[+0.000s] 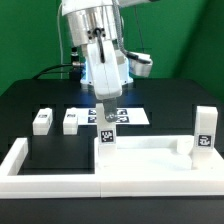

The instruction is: Assemble desk

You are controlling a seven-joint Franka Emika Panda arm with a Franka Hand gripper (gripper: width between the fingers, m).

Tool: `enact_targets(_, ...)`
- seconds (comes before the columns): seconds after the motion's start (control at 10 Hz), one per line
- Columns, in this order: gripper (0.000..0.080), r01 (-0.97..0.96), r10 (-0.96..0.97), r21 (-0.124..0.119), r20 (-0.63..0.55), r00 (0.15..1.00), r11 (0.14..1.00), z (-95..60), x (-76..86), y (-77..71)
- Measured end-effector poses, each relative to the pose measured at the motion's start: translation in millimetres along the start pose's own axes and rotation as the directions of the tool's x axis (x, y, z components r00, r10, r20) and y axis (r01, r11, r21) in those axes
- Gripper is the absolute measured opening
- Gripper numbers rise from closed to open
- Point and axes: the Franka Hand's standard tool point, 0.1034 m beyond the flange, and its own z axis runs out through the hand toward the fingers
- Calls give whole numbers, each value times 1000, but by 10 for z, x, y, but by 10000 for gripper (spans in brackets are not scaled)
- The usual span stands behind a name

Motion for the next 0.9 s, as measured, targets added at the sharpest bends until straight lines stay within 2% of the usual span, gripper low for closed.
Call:
enact_targets(0.1, 532, 211, -211, -15, -20, 977, 977, -6, 0, -9)
enact_targets(0.2, 621, 395, -395, -15, -28, 918, 919, 8, -21, -11)
enact_targets(0.6, 649, 640, -641, -27, -23, 767, 768, 32, -14, 26)
enact_targets(0.7, 649, 731, -733, -46, -24, 680, 680, 32, -15, 26)
enact_targets(0.8, 649, 881, -886, -103, -15, 463, 462, 36, -40, 23)
enact_targets(0.9, 649, 946, -952, -117, 20, 306, 302, 44, -50, 32)
